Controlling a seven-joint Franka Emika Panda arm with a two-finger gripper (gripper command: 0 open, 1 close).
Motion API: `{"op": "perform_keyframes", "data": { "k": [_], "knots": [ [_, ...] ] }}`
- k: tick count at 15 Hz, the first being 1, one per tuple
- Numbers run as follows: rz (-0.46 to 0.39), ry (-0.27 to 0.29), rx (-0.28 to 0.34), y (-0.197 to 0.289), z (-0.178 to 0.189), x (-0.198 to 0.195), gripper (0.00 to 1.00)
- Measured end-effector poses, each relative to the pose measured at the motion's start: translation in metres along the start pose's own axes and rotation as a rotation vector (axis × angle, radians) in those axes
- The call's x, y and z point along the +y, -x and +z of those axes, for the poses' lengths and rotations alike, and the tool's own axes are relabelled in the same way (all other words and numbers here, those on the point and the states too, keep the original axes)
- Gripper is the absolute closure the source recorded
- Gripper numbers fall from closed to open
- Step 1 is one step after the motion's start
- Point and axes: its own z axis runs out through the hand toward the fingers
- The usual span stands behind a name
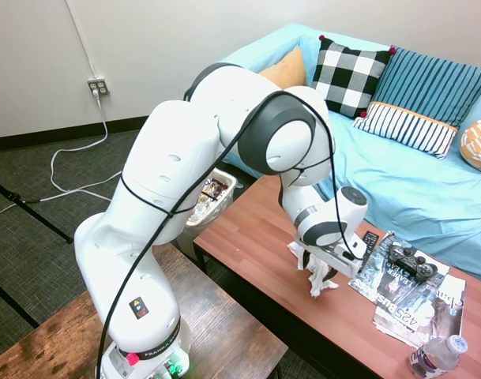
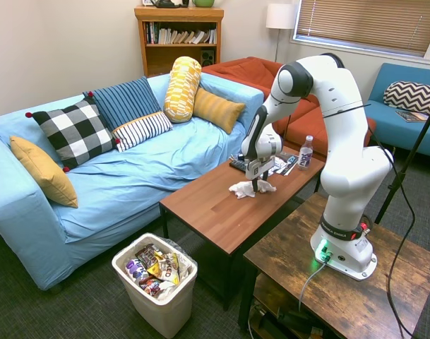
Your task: Throw the tissue in the trash bin
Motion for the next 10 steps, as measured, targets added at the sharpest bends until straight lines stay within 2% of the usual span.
{"op": "perform_keyframes", "data": {
  "k": [10],
  "knots": [
    [0.018, -0.016, -0.009, -0.0007, -0.0008, -0.0005, 1.0]
  ]
}}
